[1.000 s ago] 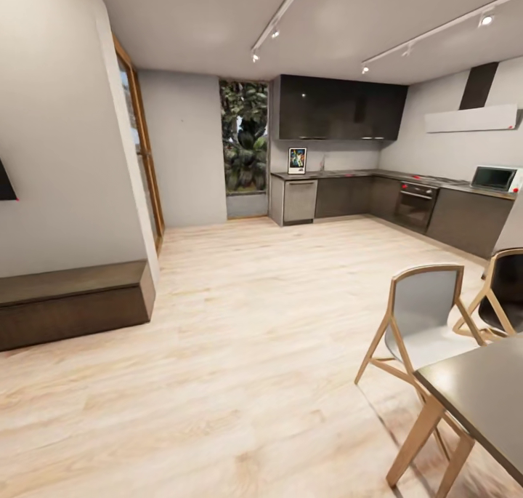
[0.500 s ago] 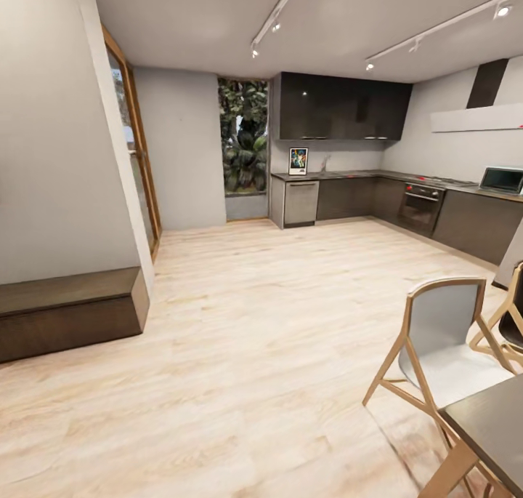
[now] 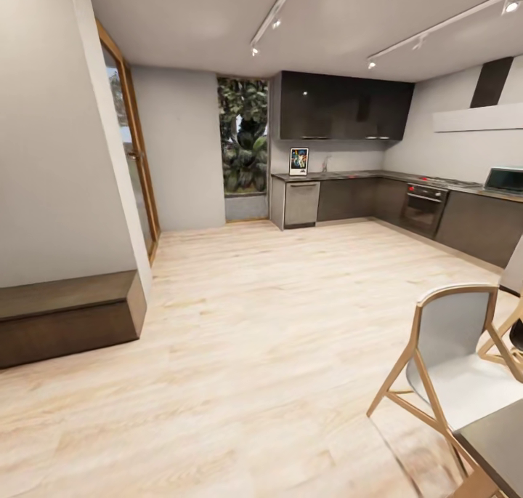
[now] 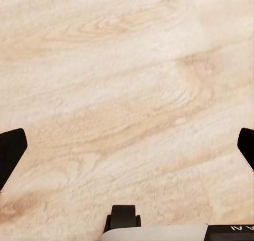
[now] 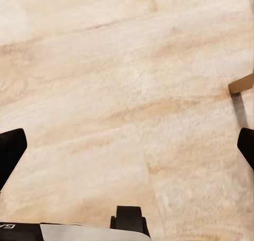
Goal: Pick up the poster from the kitchen countertop and hang it on one of the wall nails in the kitchen.
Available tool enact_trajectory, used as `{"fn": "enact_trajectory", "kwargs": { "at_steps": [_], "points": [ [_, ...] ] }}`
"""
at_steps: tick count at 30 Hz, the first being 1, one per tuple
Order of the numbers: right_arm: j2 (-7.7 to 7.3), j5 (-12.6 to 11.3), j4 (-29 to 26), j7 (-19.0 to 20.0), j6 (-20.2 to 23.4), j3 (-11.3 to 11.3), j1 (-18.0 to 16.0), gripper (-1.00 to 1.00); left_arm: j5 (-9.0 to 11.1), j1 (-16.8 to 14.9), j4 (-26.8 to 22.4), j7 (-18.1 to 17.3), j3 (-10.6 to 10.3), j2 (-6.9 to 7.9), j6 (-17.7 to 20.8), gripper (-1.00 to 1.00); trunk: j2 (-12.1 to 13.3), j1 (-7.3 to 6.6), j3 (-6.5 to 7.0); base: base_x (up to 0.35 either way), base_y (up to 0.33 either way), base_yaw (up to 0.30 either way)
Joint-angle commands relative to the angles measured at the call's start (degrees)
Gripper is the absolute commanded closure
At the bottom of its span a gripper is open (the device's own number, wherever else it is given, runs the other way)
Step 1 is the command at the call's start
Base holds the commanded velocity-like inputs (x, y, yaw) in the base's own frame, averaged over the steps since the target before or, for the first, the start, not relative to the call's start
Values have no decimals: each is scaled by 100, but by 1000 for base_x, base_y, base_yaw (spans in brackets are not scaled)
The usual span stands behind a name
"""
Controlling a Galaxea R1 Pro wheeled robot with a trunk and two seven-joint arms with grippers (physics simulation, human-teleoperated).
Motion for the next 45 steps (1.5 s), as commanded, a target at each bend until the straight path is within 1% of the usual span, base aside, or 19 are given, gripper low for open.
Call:
{"fn": "enact_trajectory", "kwargs": {
  "at_steps": [1,45],
  "points": [
    [-1,25,5,0,-17,2,-3,-100,-4,2,-6,0,6,-1,-10,-100,-2,3,-5,307,0,0],
    [-1,17,13,-8,-22,-4,-3,-100,4,2,-8,1,8,0,-10,-100,-2,3,-5,335,0,0]
  ]
}}
